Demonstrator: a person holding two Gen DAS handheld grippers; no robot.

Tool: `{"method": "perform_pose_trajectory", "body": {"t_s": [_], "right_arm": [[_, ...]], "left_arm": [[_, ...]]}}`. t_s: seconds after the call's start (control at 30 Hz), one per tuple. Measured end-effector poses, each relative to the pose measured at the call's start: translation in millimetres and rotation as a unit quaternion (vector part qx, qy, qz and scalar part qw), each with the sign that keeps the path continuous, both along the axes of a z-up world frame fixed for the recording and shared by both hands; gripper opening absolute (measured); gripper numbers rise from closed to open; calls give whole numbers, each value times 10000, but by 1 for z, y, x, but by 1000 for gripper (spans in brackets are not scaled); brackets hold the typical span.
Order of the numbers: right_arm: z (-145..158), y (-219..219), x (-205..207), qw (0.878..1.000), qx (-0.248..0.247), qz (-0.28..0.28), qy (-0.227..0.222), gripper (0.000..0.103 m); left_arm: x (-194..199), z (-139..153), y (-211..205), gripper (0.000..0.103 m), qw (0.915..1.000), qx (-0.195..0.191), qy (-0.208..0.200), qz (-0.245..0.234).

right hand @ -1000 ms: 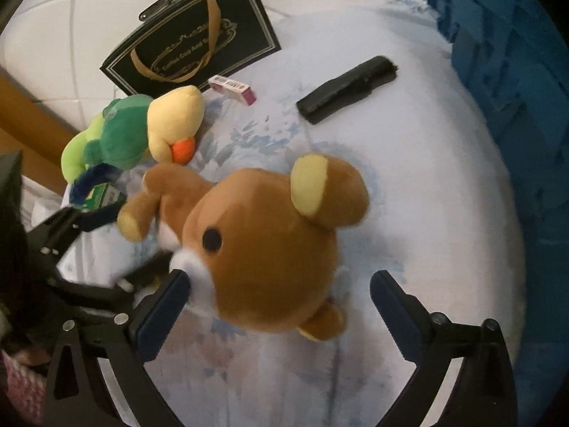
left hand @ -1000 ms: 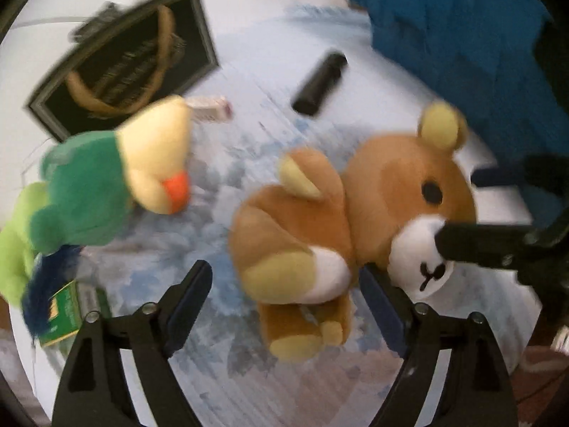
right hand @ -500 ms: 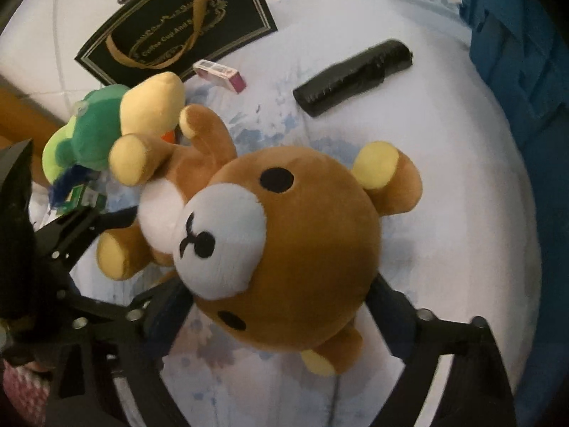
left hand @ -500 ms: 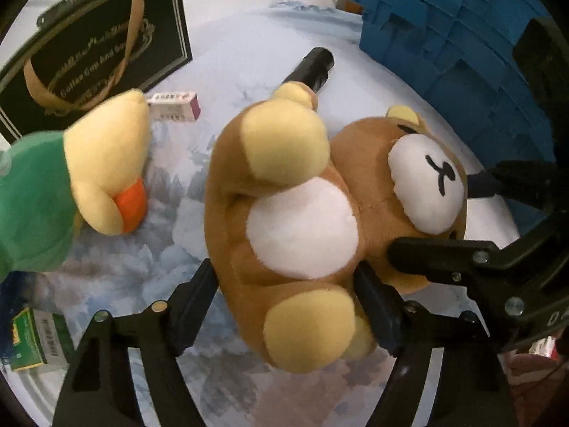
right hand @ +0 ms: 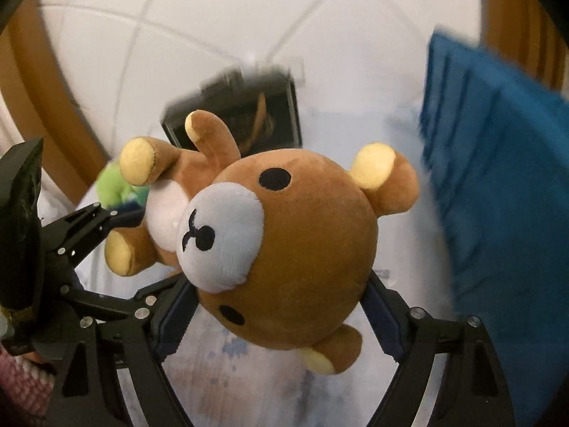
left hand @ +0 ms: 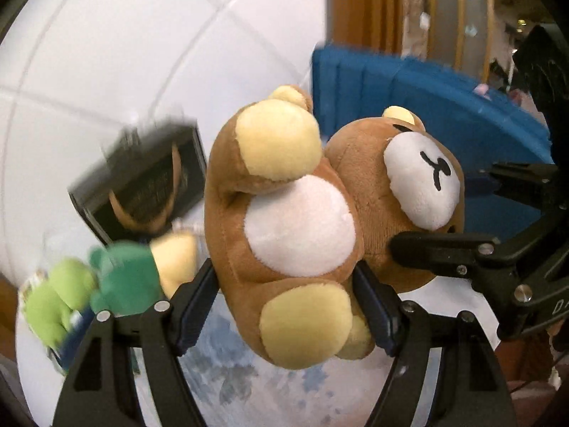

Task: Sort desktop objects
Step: 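Lift the bear with both tools and carry it over the blue bin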

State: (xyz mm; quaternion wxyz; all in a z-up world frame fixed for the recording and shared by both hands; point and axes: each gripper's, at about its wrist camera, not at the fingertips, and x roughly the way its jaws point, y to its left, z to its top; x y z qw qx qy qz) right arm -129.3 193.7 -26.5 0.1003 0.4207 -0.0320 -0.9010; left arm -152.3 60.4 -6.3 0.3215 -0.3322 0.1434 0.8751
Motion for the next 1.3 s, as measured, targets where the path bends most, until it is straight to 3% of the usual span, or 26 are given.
{"method": "perform_pose_trajectory", "body": {"t_s": [0.27,0.37,0.5,0.67,0.87,1.07,1.2,1.3], "right_arm": [[105,46,88,9896,368,-632,1242,86],[135,76,120,9807,495,-995,1606,87],[157,129,151,9691,574,-1532,1846,87],[159,191,158,9623,580,-1995,1755,87],[144,259,144,9678,279,-2041,1447,85],[121,290,121,9721,143,-2031,1168,85],[115,298,125,9692,239,-2126,1218,103],[116,303,135,9666,343,-2191,1288,103]], "left_arm": [[67,104,58,75,9908,633,989,-678],[91,133,98,75,9837,792,1251,-1015],[108,152,155,75,9786,866,1274,-1362],[121,150,238,75,9795,641,1061,-1587],[125,130,301,75,9852,200,793,-1505],[122,120,313,76,9910,-58,753,-1107],[118,119,295,83,9933,65,805,-825],[125,120,283,91,9938,142,876,-673]]}}
